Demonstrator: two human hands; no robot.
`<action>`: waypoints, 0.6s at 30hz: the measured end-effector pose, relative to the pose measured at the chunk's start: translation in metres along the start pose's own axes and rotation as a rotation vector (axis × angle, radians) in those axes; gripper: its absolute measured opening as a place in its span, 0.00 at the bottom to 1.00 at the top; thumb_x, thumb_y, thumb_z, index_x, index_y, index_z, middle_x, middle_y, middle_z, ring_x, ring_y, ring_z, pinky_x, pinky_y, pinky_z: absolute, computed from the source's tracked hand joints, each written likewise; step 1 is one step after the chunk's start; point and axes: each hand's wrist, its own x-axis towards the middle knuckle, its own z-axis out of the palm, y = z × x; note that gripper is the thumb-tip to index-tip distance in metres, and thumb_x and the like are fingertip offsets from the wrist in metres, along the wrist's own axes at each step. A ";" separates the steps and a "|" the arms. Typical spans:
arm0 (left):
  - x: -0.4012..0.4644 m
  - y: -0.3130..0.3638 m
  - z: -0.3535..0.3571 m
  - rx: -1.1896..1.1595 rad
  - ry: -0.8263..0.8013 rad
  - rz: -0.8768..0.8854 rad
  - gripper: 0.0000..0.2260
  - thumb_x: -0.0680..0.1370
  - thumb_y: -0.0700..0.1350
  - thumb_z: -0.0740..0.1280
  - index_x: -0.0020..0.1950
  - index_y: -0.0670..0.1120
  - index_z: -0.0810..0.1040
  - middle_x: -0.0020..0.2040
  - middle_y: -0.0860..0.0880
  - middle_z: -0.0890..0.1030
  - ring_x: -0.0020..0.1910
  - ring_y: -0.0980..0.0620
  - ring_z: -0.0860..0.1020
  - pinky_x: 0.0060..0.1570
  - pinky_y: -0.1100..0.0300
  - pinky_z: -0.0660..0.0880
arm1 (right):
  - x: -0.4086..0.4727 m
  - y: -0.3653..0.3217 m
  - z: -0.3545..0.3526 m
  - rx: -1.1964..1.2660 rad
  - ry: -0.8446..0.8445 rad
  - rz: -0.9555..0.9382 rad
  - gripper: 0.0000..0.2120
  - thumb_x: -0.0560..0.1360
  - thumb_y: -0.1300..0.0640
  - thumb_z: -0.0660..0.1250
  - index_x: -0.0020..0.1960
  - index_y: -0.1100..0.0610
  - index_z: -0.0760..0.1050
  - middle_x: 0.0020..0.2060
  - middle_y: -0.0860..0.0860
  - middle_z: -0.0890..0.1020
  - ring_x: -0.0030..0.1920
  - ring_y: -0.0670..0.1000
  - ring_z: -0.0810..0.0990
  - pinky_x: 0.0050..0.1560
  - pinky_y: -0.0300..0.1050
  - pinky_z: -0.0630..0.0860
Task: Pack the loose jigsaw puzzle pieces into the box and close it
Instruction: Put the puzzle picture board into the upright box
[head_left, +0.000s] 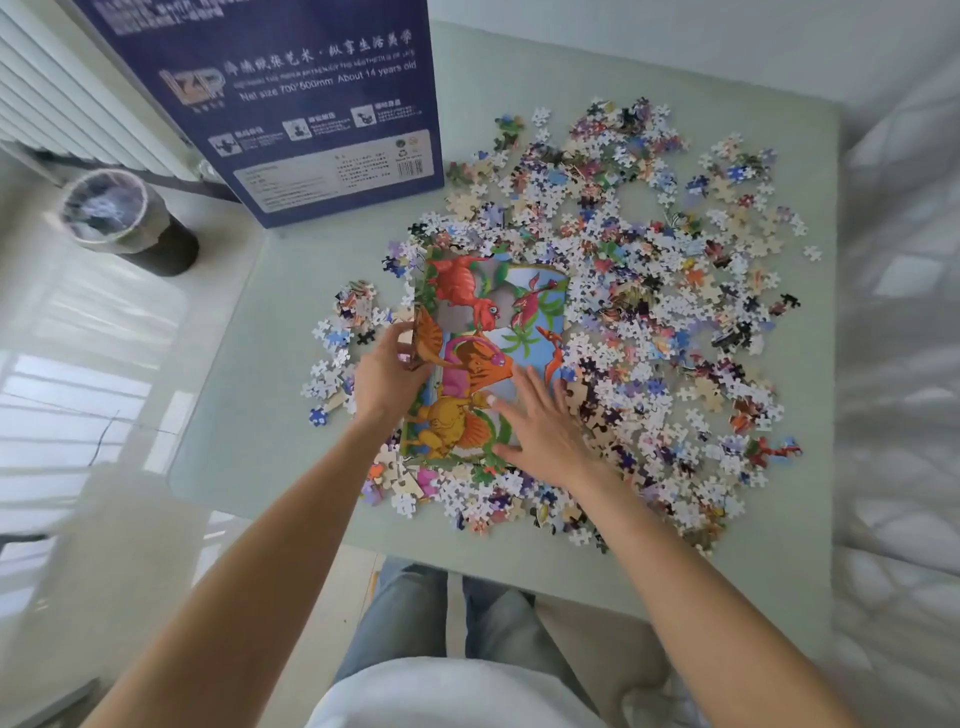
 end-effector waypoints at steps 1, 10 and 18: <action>0.001 -0.001 -0.001 -0.010 -0.008 0.005 0.23 0.73 0.43 0.71 0.66 0.51 0.70 0.54 0.51 0.81 0.42 0.56 0.77 0.32 0.64 0.70 | 0.000 -0.002 -0.002 0.019 0.016 0.002 0.31 0.76 0.44 0.62 0.74 0.48 0.55 0.75 0.57 0.42 0.75 0.58 0.38 0.73 0.59 0.37; -0.008 0.002 -0.046 -0.390 -0.170 0.169 0.23 0.72 0.38 0.72 0.61 0.57 0.73 0.48 0.50 0.83 0.43 0.52 0.82 0.46 0.53 0.80 | -0.003 0.006 -0.057 0.456 0.379 0.480 0.28 0.77 0.49 0.63 0.70 0.64 0.60 0.65 0.61 0.69 0.65 0.61 0.67 0.64 0.55 0.67; -0.010 0.029 -0.113 -0.435 -0.045 0.369 0.17 0.72 0.37 0.72 0.54 0.56 0.76 0.46 0.52 0.83 0.41 0.57 0.81 0.45 0.54 0.80 | -0.001 -0.009 -0.129 0.788 0.498 0.457 0.17 0.78 0.57 0.62 0.65 0.63 0.68 0.52 0.56 0.80 0.45 0.51 0.77 0.42 0.41 0.72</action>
